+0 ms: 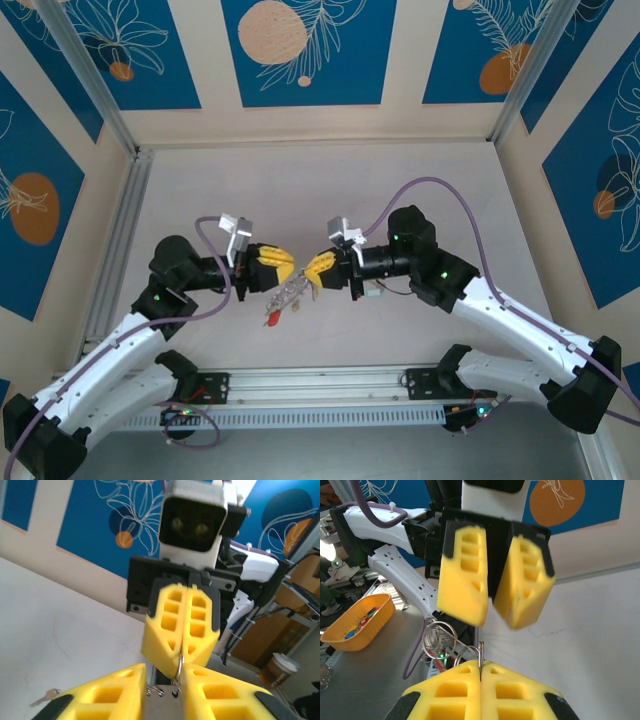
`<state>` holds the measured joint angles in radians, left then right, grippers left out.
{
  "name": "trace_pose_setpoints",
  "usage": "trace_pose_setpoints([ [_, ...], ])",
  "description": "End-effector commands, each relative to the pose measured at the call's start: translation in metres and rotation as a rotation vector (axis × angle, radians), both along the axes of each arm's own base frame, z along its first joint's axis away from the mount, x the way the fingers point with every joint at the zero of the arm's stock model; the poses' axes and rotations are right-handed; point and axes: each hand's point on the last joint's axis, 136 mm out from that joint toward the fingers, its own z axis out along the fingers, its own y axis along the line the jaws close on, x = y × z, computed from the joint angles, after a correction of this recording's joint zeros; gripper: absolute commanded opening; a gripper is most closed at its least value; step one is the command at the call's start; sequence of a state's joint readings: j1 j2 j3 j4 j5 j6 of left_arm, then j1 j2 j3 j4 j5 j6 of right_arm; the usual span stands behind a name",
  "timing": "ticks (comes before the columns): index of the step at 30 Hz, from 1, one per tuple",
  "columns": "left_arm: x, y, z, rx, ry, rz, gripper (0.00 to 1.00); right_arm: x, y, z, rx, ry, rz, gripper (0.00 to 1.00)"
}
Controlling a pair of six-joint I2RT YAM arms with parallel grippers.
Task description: Put the keys on the keyring
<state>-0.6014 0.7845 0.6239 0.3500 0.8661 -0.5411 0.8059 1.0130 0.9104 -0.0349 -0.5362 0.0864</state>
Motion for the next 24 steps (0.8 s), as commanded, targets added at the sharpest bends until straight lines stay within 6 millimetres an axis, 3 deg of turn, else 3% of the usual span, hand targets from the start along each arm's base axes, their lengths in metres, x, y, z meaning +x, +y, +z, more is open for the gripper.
trace_pose_setpoints([
  [1, -0.022, -0.003, 0.016, -0.010, -0.064, -0.091, 0.20, -0.006, 0.002, 0.028, 0.056, -0.108, 0.050, 0.00],
  [8, -0.036, -0.012, 0.001, 0.100, -0.077, -0.125, 0.15, -0.003, 0.004, 0.019, -0.043, -0.106, 0.055, 0.00],
  [20, -0.032, -0.024, -0.012, 0.218, -0.085, -0.125, 0.07, -0.018, 0.002, 0.002, -0.175, -0.063, 0.131, 0.00],
  [24, -0.033, -0.027, -0.019, 0.256, -0.082, -0.139, 0.00, -0.020, 0.000, 0.004, -0.181, -0.072, 0.134, 0.00],
])
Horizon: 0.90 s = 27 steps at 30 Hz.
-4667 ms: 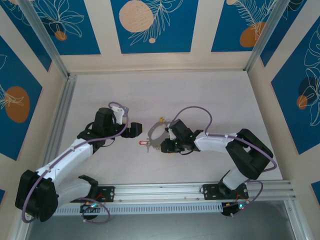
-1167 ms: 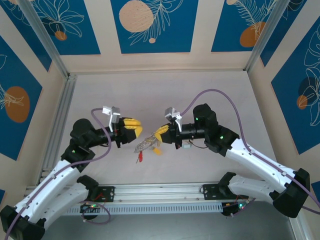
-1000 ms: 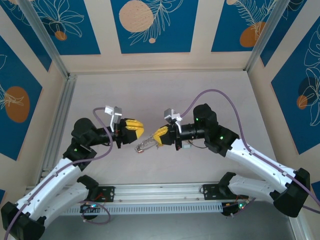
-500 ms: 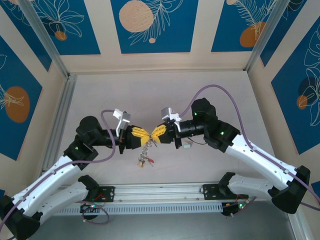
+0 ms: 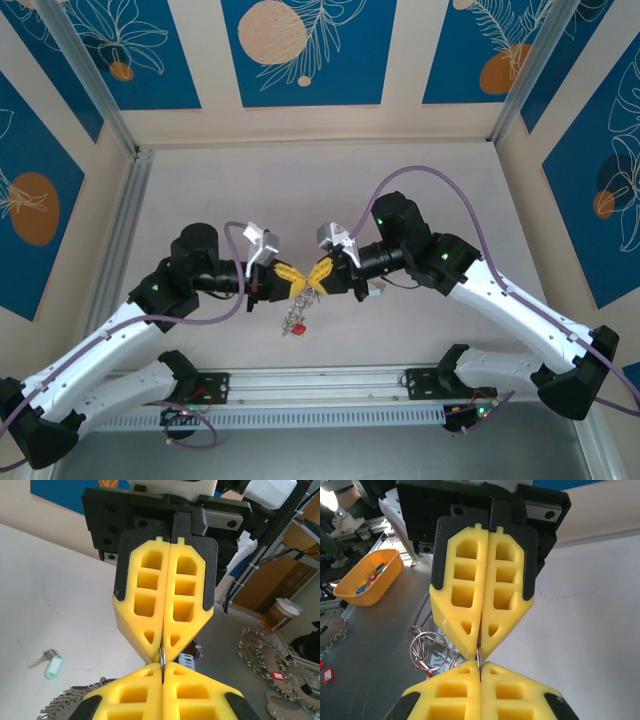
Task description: Put the keys on the keyring
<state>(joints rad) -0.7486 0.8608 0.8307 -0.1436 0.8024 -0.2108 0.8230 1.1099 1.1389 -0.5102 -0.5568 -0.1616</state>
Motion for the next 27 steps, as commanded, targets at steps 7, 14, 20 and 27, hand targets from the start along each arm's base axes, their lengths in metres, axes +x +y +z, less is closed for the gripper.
trace_pose_setpoints([
  [7, -0.011, -0.005, 0.005, -0.006, -0.071, -0.055, 0.00, -0.009, 0.006, 0.028, 0.072, -0.076, 0.066, 0.00],
  [14, -0.016, -0.002, 0.012, -0.073, -0.118, -0.062, 0.00, -0.012, 0.001, 0.023, 0.102, -0.038, 0.048, 0.14],
  [20, -0.017, -0.003, 0.018, -0.110, -0.133, -0.070, 0.00, -0.007, -0.004, 0.019, 0.118, 0.015, -0.006, 0.26],
  [27, -0.017, -0.002, 0.028, -0.174, -0.167, -0.060, 0.00, 0.001, -0.021, 0.020, 0.172, 0.090, -0.074, 0.29],
])
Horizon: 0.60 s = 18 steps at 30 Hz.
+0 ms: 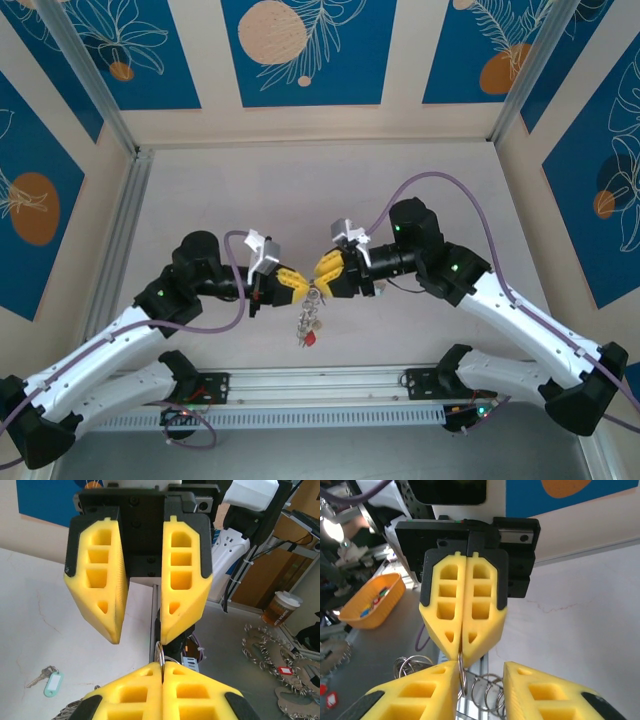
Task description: Put the keys on the keyring
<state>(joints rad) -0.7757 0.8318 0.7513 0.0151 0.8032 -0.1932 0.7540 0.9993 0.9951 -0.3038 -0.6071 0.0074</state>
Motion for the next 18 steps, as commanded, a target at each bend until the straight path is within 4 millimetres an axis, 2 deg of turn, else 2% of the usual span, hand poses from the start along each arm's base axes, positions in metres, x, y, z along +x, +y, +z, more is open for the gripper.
trace_pose_setpoints([
  [1, -0.010, 0.002, 0.027, -0.110, -0.073, -0.033, 0.00, -0.007, -0.010, 0.009, 0.056, 0.039, -0.003, 0.29],
  [8, -0.012, 0.002, 0.040, -0.199, -0.081, -0.049, 0.00, -0.024, -0.021, 0.005, 0.077, 0.048, 0.031, 0.30],
  [18, -0.020, 0.003, 0.052, -0.289, -0.069, -0.100, 0.00, -0.022, -0.013, 0.013, 0.143, 0.010, 0.043, 0.27],
])
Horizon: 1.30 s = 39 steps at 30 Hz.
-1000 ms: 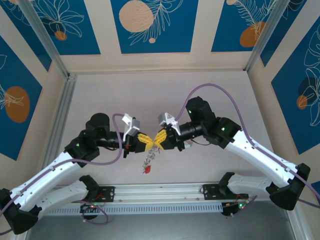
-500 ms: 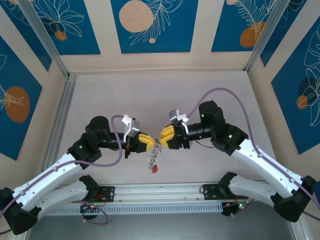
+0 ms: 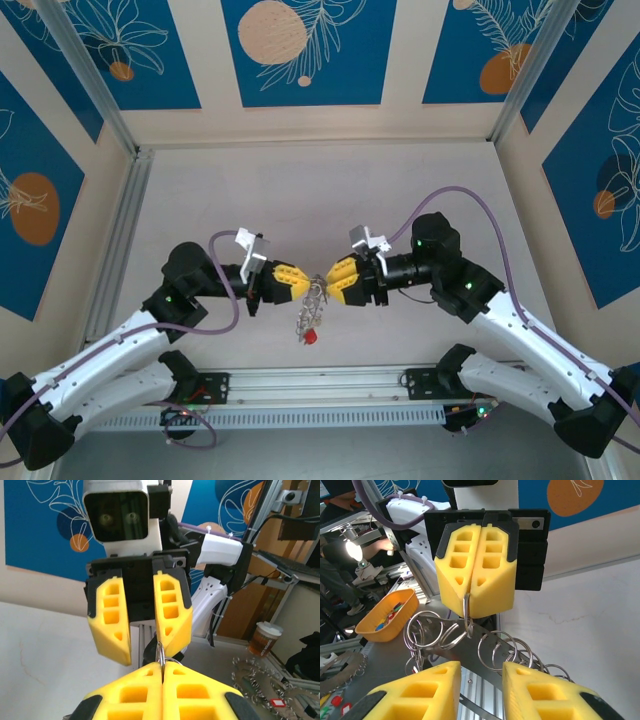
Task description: Put the keys on the keyring
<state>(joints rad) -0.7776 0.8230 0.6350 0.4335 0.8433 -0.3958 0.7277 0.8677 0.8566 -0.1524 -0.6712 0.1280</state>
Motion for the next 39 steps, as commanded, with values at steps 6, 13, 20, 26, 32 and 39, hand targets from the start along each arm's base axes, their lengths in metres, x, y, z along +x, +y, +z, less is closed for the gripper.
trace_pose_setpoints([
  [6, -0.011, 0.002, 0.021, -0.082, -0.046, -0.052, 0.00, -0.011, 0.011, 0.015, 0.069, -0.039, 0.074, 0.25],
  [13, -0.010, 0.000, 0.019, -0.078, -0.039, -0.058, 0.00, -0.012, 0.016, 0.019, 0.086, -0.060, 0.077, 0.24],
  [20, -0.008, -0.001, 0.015, -0.067, -0.034, -0.052, 0.00, -0.010, 0.021, 0.022, 0.094, -0.075, 0.077, 0.22],
  [26, -0.006, -0.002, 0.012, -0.053, -0.034, -0.040, 0.00, -0.004, 0.022, 0.025, 0.102, -0.093, 0.038, 0.12],
  [32, -0.002, -0.004, 0.002, -0.014, -0.028, -0.019, 0.00, 0.000, 0.019, 0.028, 0.101, -0.114, 0.006, 0.00],
  [39, 0.013, 0.000, -0.016, 0.133, -0.050, 0.114, 0.05, 0.007, 0.012, 0.017, -0.035, -0.128, -0.057, 0.00],
])
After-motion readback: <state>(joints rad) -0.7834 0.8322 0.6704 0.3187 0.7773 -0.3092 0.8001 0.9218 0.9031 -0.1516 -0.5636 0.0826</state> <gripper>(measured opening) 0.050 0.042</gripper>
